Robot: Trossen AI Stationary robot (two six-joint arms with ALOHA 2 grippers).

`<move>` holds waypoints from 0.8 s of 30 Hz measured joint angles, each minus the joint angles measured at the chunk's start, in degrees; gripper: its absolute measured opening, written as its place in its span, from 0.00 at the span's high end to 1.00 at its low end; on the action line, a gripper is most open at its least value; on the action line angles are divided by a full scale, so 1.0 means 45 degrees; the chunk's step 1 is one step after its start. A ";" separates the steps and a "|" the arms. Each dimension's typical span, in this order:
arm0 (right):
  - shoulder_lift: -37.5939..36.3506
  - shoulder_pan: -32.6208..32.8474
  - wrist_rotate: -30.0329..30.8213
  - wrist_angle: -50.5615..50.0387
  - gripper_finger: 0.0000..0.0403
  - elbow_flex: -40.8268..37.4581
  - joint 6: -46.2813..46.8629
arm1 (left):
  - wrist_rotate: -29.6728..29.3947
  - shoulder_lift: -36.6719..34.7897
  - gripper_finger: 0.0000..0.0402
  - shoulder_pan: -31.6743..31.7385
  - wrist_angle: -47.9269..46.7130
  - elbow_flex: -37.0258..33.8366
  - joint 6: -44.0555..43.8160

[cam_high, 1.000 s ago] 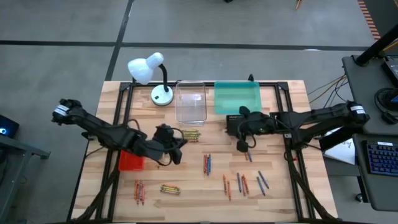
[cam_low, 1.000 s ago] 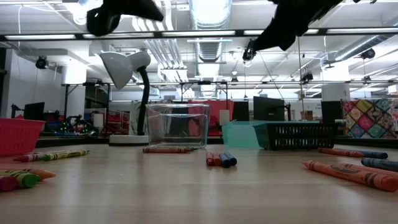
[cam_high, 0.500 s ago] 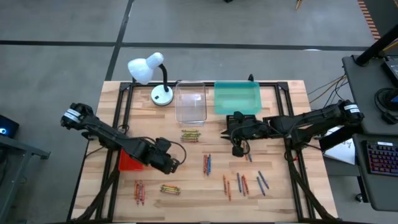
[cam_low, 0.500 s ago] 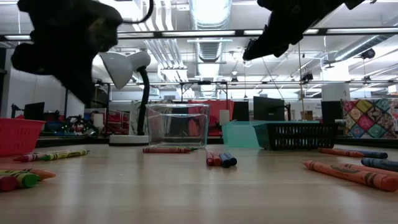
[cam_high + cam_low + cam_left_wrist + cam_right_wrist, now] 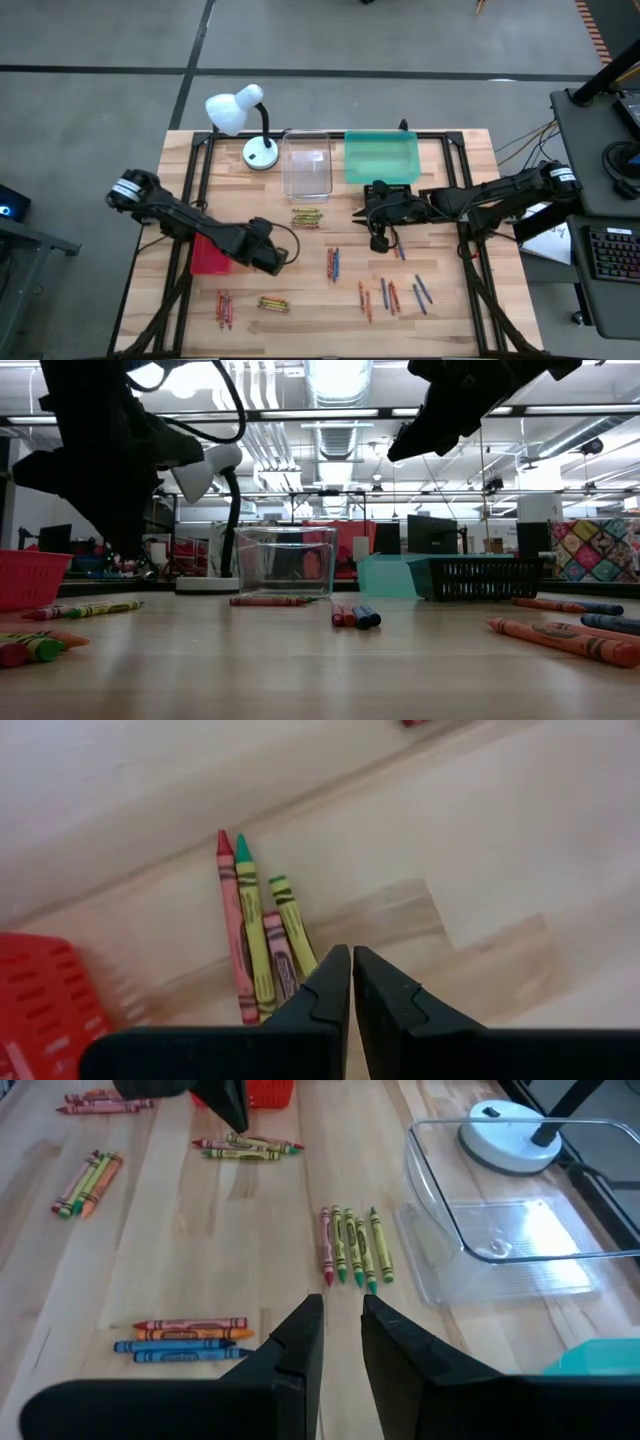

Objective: Sort crayons
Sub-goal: Put the green crayon into the orange bin

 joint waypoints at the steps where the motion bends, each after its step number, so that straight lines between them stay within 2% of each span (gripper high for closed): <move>1: 0.0000 0.0000 -0.0003 0.0000 0.84 0.0000 -0.0004 | -0.0004 0.0123 1.00 0.0029 0.0002 0.0004 0.0000; 7: 0.0005 0.0000 0.0001 0.0000 0.84 0.0015 0.0025 | 0.0009 0.0988 1.00 0.0140 -0.0004 0.0003 0.0049; 18: 0.0005 0.0000 0.0002 0.0088 0.84 0.0024 0.0035 | -0.0009 0.1208 1.00 0.0145 -0.0190 -0.0001 0.0071; 24: 0.0005 0.0000 0.0001 0.0148 0.84 0.0024 0.0040 | -0.0023 0.1412 0.88 0.0169 -0.0179 -0.0001 0.0049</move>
